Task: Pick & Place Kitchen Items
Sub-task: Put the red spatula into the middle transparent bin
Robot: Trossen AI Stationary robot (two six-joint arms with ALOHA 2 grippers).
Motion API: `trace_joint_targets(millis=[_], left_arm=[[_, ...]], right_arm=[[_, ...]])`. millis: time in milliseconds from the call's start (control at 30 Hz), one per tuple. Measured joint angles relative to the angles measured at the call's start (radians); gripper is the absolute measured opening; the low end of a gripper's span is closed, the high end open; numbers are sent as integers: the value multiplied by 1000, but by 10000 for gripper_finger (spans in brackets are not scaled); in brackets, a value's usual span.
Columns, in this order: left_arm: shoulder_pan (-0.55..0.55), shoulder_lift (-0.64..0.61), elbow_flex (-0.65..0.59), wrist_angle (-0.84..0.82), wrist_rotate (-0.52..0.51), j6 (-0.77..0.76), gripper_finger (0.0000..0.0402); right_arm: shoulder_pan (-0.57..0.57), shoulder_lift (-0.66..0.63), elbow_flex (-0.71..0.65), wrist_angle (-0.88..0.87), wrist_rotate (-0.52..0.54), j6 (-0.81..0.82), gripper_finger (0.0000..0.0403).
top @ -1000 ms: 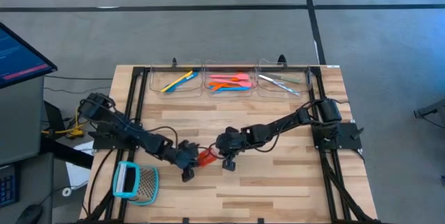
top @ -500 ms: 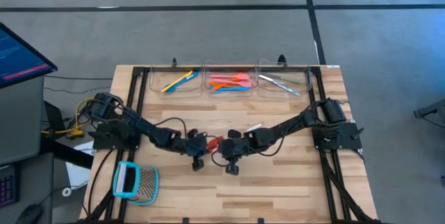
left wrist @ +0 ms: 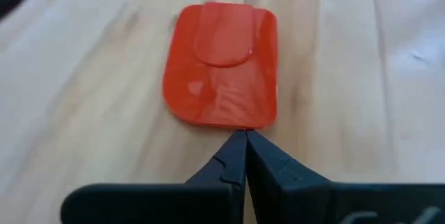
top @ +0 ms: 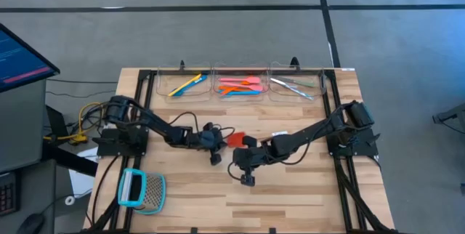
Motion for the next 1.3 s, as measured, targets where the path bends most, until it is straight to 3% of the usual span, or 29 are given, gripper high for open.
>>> trace_joint_targets(millis=[300, 500, 600, 800, 900, 1033, 1300], left_arm=[[71, 17, 26, 20, -16, 71, 2], [75, 17, 30, 24, -4, 80, 2], [74, 16, 30, 27, 4, 78, 2], [74, 16, 31, 31, 16, 77, 2], [74, 15, 31, 32, 26, 76, 2], [73, 14, 31, 32, 27, 75, 2], [73, 13, 32, 34, 27, 73, 2]], right_arm=[[11, 0, 0, -84, 5, 11, 0], [12, 0, -7, -301, 135, 110, 0], [10, 0, -56, -318, 157, 153, 0], [11, 1, -179, -109, 172, 161, 0], [11, 1, -238, 82, 292, 126, 0], [12, 1, -250, 142, 419, 53, 0], [10, 1, -250, 266, 425, -88, 13]])
